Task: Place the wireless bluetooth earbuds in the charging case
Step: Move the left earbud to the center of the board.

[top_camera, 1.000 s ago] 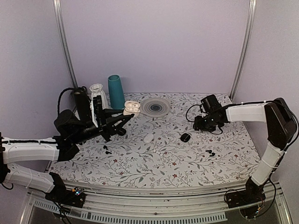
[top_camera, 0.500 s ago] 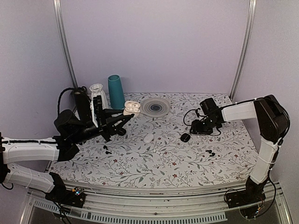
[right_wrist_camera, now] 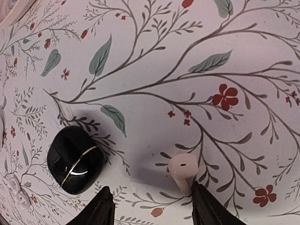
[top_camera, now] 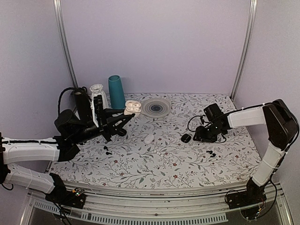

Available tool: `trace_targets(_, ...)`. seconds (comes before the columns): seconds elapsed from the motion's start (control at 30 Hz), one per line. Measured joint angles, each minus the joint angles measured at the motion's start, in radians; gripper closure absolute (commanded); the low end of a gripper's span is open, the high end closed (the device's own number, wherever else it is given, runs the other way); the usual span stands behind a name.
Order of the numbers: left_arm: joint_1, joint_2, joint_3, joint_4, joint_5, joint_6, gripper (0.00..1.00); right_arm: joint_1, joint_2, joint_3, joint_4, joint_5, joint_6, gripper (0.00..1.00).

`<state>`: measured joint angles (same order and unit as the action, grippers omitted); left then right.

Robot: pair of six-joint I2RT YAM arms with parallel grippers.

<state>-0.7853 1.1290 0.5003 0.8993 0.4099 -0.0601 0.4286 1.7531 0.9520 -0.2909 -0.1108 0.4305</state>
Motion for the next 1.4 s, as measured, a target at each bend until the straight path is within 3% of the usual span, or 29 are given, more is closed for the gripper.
trace_targets(0.63,0.0,0.012,0.006,0.0,0.0,-0.001,1.0,0.055,-0.075,0.023,-0.088,0.076,0.079,0.43)
trace_targets(0.97,0.0,0.012,0.006,0.0,0.0,-0.001,1.0,0.055,-0.035,0.071,-0.122,0.151,0.078,0.56)
trace_targets(1.27,0.0,0.012,0.006,0.0,0.0,0.0,1.0,0.055,0.003,0.083,-0.129,0.179,0.166,0.57)
trace_targets(1.4,0.0,0.012,0.006,0.0,0.0,0.0,1.0,0.055,0.009,0.088,-0.129,0.194,0.235,0.62)
